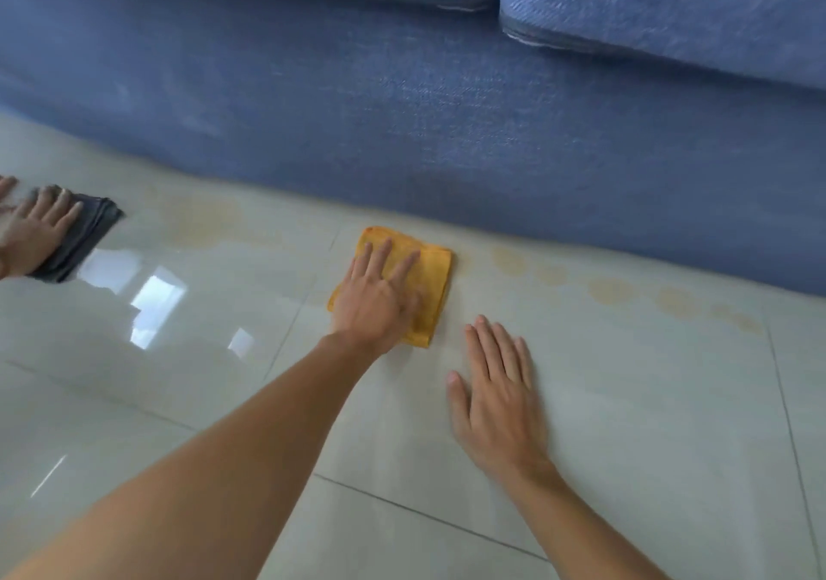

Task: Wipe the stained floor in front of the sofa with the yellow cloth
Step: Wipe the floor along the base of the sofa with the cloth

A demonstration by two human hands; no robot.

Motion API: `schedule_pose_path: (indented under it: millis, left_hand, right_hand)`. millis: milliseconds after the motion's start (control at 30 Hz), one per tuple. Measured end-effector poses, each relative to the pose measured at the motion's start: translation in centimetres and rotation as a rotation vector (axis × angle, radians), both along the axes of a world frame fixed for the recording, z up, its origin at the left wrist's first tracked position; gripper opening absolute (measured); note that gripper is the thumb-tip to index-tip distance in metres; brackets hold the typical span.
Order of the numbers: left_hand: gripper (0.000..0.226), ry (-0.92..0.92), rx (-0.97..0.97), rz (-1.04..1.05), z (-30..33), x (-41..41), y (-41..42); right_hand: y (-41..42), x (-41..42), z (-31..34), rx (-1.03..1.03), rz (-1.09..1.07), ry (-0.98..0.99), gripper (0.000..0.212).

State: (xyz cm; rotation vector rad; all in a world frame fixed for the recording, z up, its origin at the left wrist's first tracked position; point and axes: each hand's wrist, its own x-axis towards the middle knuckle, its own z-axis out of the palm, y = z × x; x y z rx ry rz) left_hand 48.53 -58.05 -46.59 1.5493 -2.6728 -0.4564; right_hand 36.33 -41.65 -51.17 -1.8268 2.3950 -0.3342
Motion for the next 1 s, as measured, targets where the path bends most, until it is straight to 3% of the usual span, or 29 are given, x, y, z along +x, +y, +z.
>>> schedule_pose_path:
  millis: [133, 367, 567, 733, 867, 1000]
  left_hand:
    - [0.053, -0.145, -0.051, -0.049, -4.2, -2.2, -1.9]
    - [0.053, -0.146, -0.086, -0.016, -5.3, -5.2, -6.3]
    - [0.056, -0.164, -0.073, -0.044, -4.6, 1.8, 4.7]
    - [0.055, -0.179, -0.038, -0.042, -4.2, 6.7, 11.8]
    - [0.056, -0.161, -0.09, -0.019, -4.5, 6.1, 9.1]
    - [0.056, -0.182, -0.091, 0.095, -5.0, 3.5, 1.0]
  right_hand:
    - [-0.1, 0.1, -0.5, 0.004, -0.007, -0.002, 0.065]
    - [-0.4, -0.5, -1.4, 0.007, -0.007, 0.0, 0.065]
    - [0.5, -1.5, -0.2, -0.107, 0.004, -0.17, 0.058]
    - [4.4, -3.7, 0.5, -0.069, -0.13, -0.013, 0.059]
    - [4.9, -5.2, -0.3, -0.004, -0.185, 0.077, 0.062]
    - [5.0, -5.1, -1.1, -0.015, -0.177, 0.112, 0.062]
